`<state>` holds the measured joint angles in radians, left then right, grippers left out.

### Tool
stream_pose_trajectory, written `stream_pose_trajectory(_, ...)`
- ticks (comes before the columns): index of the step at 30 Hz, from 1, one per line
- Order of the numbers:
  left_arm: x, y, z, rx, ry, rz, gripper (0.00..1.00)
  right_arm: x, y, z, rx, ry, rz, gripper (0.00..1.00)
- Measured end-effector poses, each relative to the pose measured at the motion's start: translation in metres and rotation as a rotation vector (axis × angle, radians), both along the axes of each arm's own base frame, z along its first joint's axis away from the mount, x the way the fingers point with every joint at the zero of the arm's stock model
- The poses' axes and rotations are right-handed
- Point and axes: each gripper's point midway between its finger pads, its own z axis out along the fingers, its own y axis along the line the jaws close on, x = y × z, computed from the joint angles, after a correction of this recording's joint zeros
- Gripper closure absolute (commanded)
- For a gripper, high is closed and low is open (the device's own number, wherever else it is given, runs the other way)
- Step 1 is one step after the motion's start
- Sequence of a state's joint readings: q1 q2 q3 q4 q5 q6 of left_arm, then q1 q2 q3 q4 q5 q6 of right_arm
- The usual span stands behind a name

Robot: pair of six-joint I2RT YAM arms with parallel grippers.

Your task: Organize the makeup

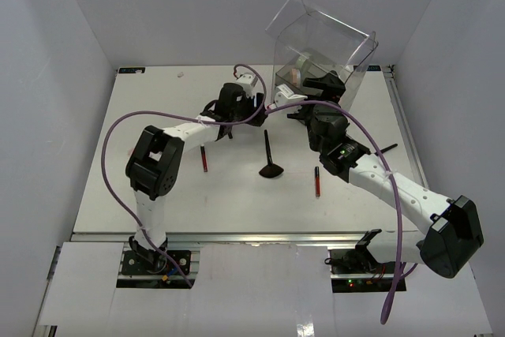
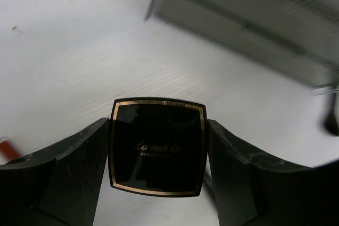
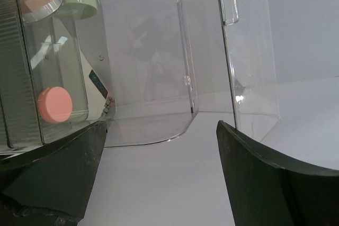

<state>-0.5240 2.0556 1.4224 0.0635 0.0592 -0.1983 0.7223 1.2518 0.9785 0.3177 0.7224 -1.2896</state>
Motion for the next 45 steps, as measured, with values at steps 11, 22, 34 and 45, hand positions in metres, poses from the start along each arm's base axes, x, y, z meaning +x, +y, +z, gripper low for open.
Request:
stream_pose_trajectory(11, -0.041, -0.059, 0.118, -0.616, -0.115, -0.204, 0.76, 0.000, 0.000, -0.002, 0.002, 0.007, -0.001, 0.09)
stream_pose_trajectory(22, -0.035, -0.116, 0.140, -0.850, -0.121, -0.314, 0.74, 0.000, 0.000, 0.003, 0.023, 0.006, -0.001, 0.09)
stream_pose_trajectory(34, -0.020, -0.155, 0.170, -0.987, -0.222, -0.282, 0.74, 0.000, 0.000, 0.010, 0.041, -0.004, -0.005, 0.09)
stream_pose_trajectory(45, 0.011, -0.174, 0.161, -1.030, -0.290, -0.162, 0.73, 0.000, 0.000, 0.016, 0.082, -0.009, -0.006, 0.09)
